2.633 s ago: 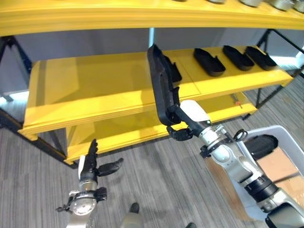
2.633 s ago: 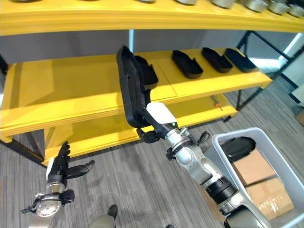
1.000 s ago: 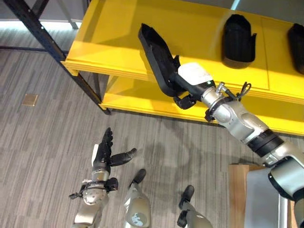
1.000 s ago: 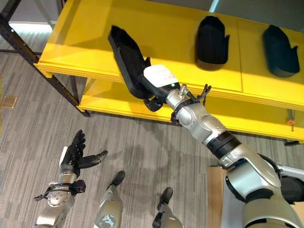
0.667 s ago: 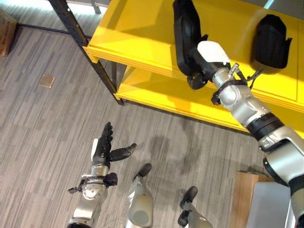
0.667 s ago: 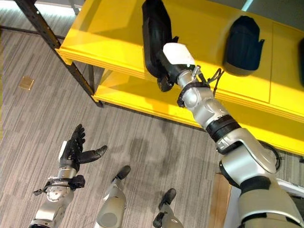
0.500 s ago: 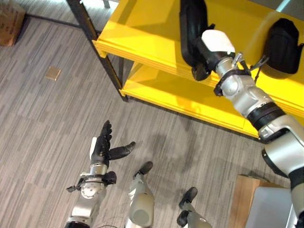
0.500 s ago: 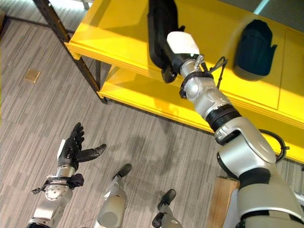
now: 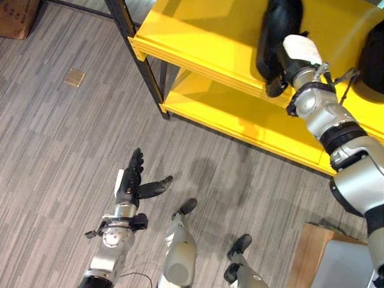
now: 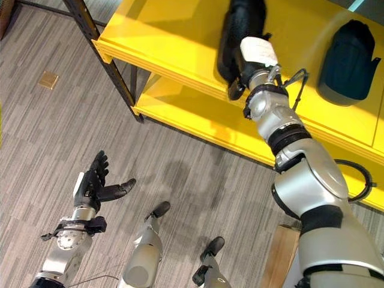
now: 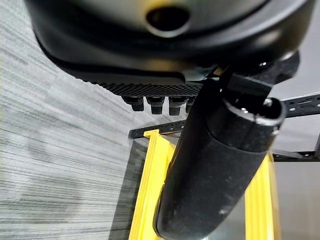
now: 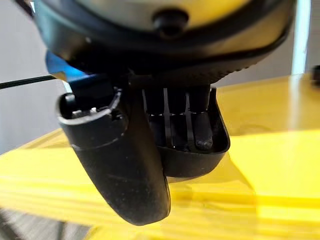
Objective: Move parts from the plastic box to the shelf.
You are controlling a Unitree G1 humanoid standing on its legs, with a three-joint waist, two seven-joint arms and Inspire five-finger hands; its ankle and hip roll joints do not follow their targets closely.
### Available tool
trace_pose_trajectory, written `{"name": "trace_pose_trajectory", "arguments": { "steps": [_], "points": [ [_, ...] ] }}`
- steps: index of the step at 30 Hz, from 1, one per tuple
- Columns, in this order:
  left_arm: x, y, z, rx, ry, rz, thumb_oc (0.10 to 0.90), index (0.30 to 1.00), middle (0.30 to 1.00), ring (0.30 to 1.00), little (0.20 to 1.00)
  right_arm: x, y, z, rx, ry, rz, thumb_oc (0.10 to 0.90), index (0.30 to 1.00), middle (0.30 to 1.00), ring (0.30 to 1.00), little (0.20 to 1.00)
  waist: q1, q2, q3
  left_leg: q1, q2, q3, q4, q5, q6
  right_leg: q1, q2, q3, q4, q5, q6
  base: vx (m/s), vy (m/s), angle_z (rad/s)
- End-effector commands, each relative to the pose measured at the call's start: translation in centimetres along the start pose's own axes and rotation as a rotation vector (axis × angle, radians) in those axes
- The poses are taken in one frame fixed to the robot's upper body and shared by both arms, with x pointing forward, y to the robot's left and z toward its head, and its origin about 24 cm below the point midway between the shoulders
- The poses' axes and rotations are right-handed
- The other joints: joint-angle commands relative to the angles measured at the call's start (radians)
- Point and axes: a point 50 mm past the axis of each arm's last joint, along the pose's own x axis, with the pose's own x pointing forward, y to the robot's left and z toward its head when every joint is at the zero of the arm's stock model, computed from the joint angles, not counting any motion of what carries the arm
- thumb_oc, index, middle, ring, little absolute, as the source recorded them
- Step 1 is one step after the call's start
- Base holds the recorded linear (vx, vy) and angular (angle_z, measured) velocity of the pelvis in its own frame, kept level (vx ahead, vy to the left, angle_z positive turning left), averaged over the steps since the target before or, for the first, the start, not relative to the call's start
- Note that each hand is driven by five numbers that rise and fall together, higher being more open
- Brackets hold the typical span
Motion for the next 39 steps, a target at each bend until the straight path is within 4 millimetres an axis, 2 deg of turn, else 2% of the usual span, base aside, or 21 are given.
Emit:
{"name": "trace_pose_trajectory", "arguments": {
  "steps": [1,8,12,20,26,28,29,30,31,32,33,34,35,36,39],
  "points": [
    [0.7,0.1,4.5,-0.02,-0.232,-0.043,0.9,1.0,1.0,1.0,1.0,1.0,-10.1,1.8,-0.039,-0.072,-0.316,0.4,0.3,0.3,0.3,0.3,0.012,-0.029,-0.02,0.052,-0.027,0.057,-0.097,0.074,0.068,0.012,-0.034,0.028,0.08,-0.046,0.021,0.0,-0.006,0.04],
    [0.8,-0.3,4.3,-0.036,-0.224,-0.051,0.9,1.0,1.0,1.0,1.0,0.6,-11.7,-0.7,-0.078,0.004,-0.339,0.4,0.3,0.3,0.3,0.3,0.021,-0.014,-0.01,0.03,-0.037,0.05,-0.095,0.081,0.065,0.007,-0.04,0.017,0.075,-0.048,0.023,0.0,0.001,0.05],
    [0.9,-0.5,4.1,-0.04,-0.216,-0.054,0.9,1.0,1.0,1.0,1.0,0.6,-11.6,-0.7,-0.082,0.005,-0.334,0.4,0.3,0.3,0.3,0.3,0.021,-0.009,-0.007,0.031,-0.037,0.056,-0.084,0.076,0.066,0.01,-0.042,0.02,0.085,-0.058,0.02,0.0,0.0,0.0],
    [1.0,0.2,4.0,-0.035,-0.204,-0.03,0.9,1.0,1.0,1.0,1.0,0.9,-10.0,1.5,-0.081,-0.075,-0.282,0.4,0.3,0.3,0.3,0.3,0.015,-0.002,0.006,0.022,-0.033,0.084,0.033,0.021,0.061,-0.004,-0.033,0.064,0.165,-0.119,-0.014,-0.02,-0.059,-0.02],
    [0.9,0.1,3.7,-0.048,-0.185,-0.049,0.9,1.0,1.0,1.0,1.0,0.9,-9.2,1.0,-0.077,-0.062,-0.253,0.4,0.3,0.3,0.3,0.3,0.015,0.008,0.009,0.017,-0.001,0.078,0.081,0.044,0.033,0.014,0.005,0.05,0.183,-0.166,-0.049,-0.02,-0.159,-0.02],
    [0.5,0.1,3.5,-0.06,-0.176,-0.059,0.9,1.0,1.0,1.0,1.0,0.9,-8.9,1.2,-0.05,-0.072,-0.243,0.4,0.3,0.3,0.3,0.3,0.02,0.016,0.023,-0.007,-0.016,0.103,0.185,0.083,0.026,0.039,0.019,0.042,0.177,-0.18,-0.067,-0.03,-0.114,0.07],
    [0.5,0.1,3.5,-0.06,-0.176,-0.059,0.9,1.0,1.0,1.0,1.0,0.9,-8.9,1.2,-0.05,-0.072,-0.243,0.4,0.3,0.3,0.3,0.3,0.02,0.016,0.024,-0.007,-0.017,0.103,0.188,0.081,0.027,0.04,0.019,0.042,0.176,-0.18,-0.067,-0.03,-0.103,0.11],
    [0.5,-0.2,3.3,-0.073,-0.163,-0.067,0.9,1.0,1.0,1.0,1.0,0.9,-8.8,1.5,-0.041,-0.085,-0.241,0.4,0.3,0.3,0.3,0.3,0.019,0.024,0.031,-0.032,-0.044,0.158,0.264,0.099,0.037,0.057,0.019,0.029,0.178,-0.187,-0.075,-0.02,-0.059,0.09],
    [0.5,-0.2,3.3,-0.073,-0.163,-0.067,0.9,1.0,1.0,1.0,1.0,0.9,-8.8,1.5,-0.041,-0.085,-0.241,0.4,0.3,0.3,0.3,0.3,0.019,0.024,0.031,-0.033,-0.045,0.158,0.266,0.098,0.038,0.057,0.019,0.029,0.178,-0.187,-0.075,-0.01,-0.098,0.18],
    [0.4,-0.6,2.8,-0.072,-0.139,-0.095,0.9,1.0,1.0,1.0,1.0,0.8,-8.7,1.0,-0.038,-0.077,-0.239,0.4,0.3,0.3,0.3,0.3,0.002,0.033,0.026,-0.062,-0.005,0.25,0.234,0.132,0.047,0.069,0.028,0.006,0.18,-0.207,-0.076,0.1,-0.074,0.17],
    [0.4,-0.6,2.8,-0.067,-0.138,-0.105,0.9,1.0,1.0,1.0,1.0,0.8,-8.6,0.8,-0.042,-0.072,-0.241,0.4,0.3,0.3,0.3,0.3,-0.002,0.033,0.021,-0.075,0.016,0.266,0.19,0.12,0.04,0.082,0.032,0.012,0.178,-0.233,-0.069,0.12,-0.082,0.24],
    [0.5,-0.7,2.9,-0.055,-0.14,-0.109,0.9,1.0,1.0,1.0,1.0,0.8,-8.5,1.1,-0.037,-0.078,-0.243,0.4,0.3,0.3,0.3,0.3,-0.001,0.031,0.021,-0.088,0.008,0.27,0.179,0.11,0.041,0.079,0.028,0.015,0.184,-0.227,-0.065,0.14,-0.03,0.43],
    [0.5,-0.5,3.0,-0.048,-0.144,-0.105,0.9,1.0,1.0,1.0,1.0,0.8,-8.0,1.1,-0.04,-0.077,-0.23,0.4,0.3,0.3,0.3,0.3,-0.007,0.025,0.016,-0.074,0.014,0.278,0.177,0.071,0.05,0.077,0.023,0.016,0.193,-0.231,-0.058,0.01,0.081,0.96],
    [0.4,-0.4,2.9,-0.038,-0.139,-0.106,0.9,1.0,1.0,1.0,1.0,0.8,-7.3,1.3,-0.039,-0.083,-0.218,0.4,0.3,0.3,0.3,0.3,-0.011,0.022,0.011,-0.07,0.01,0.286,0.167,0.08,0.066,0.071,0.016,0.012,0.194,-0.204,-0.054,0.02,0.136,0.63],
    [0.5,-0.3,3.0,-0.039,-0.14,-0.104,0.9,1.0,1.0,1.0,1.0,0.7,-7.2,1.2,-0.018,-0.083,-0.221,0.4,0.3,0.3,0.3,0.3,-0.018,0.022,0.001,-0.064,-0.007,0.309,0.174,0.063,0.073,0.075,0.0,0.013,0.19,-0.195,-0.044,0.05,0.099,-0.26]
  ]
}}
